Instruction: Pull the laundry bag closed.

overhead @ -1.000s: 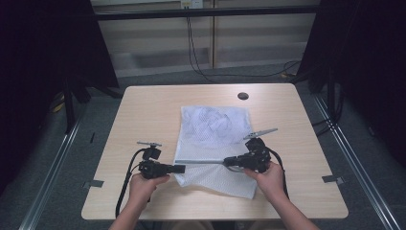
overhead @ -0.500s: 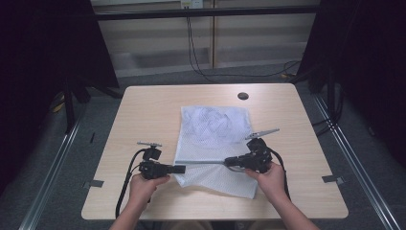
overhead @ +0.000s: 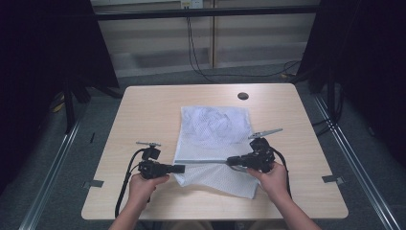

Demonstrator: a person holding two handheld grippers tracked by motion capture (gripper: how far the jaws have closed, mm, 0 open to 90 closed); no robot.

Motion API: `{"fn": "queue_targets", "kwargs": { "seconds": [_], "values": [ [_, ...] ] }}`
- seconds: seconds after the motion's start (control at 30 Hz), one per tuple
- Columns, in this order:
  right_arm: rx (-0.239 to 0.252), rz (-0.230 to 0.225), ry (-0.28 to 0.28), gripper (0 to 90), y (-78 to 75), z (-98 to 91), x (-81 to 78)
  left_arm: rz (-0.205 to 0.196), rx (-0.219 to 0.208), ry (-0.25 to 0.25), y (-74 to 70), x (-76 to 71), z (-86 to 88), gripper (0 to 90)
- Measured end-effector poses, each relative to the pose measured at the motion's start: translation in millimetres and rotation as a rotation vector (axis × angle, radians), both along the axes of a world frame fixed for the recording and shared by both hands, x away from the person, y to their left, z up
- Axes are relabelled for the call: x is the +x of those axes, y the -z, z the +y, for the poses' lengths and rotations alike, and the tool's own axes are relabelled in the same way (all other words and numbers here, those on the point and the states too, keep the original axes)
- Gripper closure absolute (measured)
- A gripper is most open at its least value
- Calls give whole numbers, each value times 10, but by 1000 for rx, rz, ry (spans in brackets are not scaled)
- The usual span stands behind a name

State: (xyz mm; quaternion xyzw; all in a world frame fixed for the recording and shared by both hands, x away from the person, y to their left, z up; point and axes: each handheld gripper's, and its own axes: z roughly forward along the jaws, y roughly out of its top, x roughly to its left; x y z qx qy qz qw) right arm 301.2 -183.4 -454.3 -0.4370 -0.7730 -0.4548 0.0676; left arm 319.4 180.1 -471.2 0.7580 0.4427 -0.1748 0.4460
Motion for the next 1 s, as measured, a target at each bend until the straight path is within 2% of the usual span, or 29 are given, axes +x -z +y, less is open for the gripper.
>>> {"fn": "queue_targets", "kwargs": {
  "seconds": [0.1,0.3,0.47,0.6,1.0],
  "values": [
    [-2,-5,-1,870,-8,-12,-4,13,-7,-6,-3,-5,-2,896],
    [-4,-2,15,870,-7,-78,-12,-1,3,-2,-4,8,13,896],
    [0,-2,12,870,-3,-97,-23,9,-5,-7,-3,7,-2,896],
    [-5,-1,22,870,2,-134,-33,0,-5,-9,-6,19,21,896],
    [-3,2,23,870,5,-187,-63,17,-11,-8,-9,18,6,896]
  ]
}}
